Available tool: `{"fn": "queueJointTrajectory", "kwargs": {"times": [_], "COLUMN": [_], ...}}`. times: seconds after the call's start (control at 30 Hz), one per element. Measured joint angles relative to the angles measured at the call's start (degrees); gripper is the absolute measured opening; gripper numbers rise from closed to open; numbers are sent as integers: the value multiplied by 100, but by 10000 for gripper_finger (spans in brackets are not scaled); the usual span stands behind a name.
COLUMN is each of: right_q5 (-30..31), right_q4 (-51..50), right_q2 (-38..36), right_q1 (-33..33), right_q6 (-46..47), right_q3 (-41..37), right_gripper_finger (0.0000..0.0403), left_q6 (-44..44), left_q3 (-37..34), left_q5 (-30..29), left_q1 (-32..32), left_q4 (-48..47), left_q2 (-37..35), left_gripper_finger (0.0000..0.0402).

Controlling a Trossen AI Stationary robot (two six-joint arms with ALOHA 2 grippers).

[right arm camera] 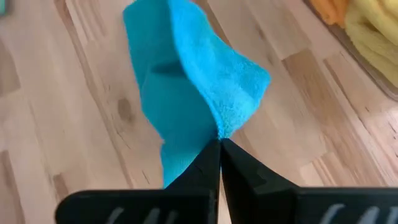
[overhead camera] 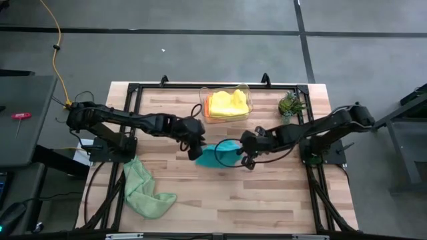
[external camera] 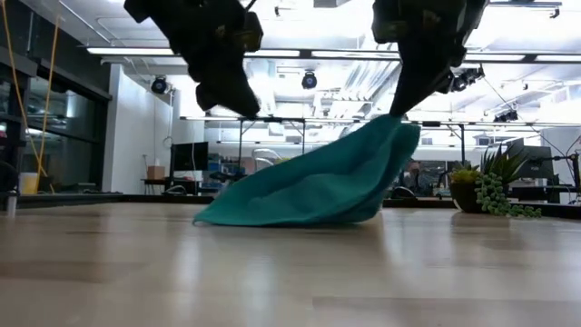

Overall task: Fold microfiber towels
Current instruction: Fold the blue microfiber towel

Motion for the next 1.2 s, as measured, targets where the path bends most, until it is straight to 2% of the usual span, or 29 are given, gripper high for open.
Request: {"fn": "queueJointTrajectory", "kwargs": {"times": [0.17,0.27,0.47,0.57,0.63,0.93,1.2], "right_q5": [-28,-41,-43,-41,-29,20,25], "right_q4": [2,30,4,4,4,12,5], "right_q2": [-17,-17,-17,-17,-16,-15,-13], "right_q1": [-38,-64,-72,-70,-70,-94,-94], "right_q6": [-93,-187,-256,-265,-281,-406,-409], "right_q3": [-13,-13,-13,-13,-13,-13,-13], "right_gripper_finger": [0,0,0,0,0,0,0], "left_q6": [-107,-570,-2454,-3589,-4153,-4402,-4538], "left_q3": [-28,-447,-1918,-2378,-2522,-2256,-1777], "left_q5": [-63,-13,231,-211,-498,-656,-422], "left_q1": [-113,-339,-990,-1263,-1329,-1189,-1209], "left_q4": [-543,-292,1522,2177,2192,2511,2821], "left_q2": [0,0,11,11,26,653,1379], "left_gripper_finger": [152,176,187,186,186,186,186]}}
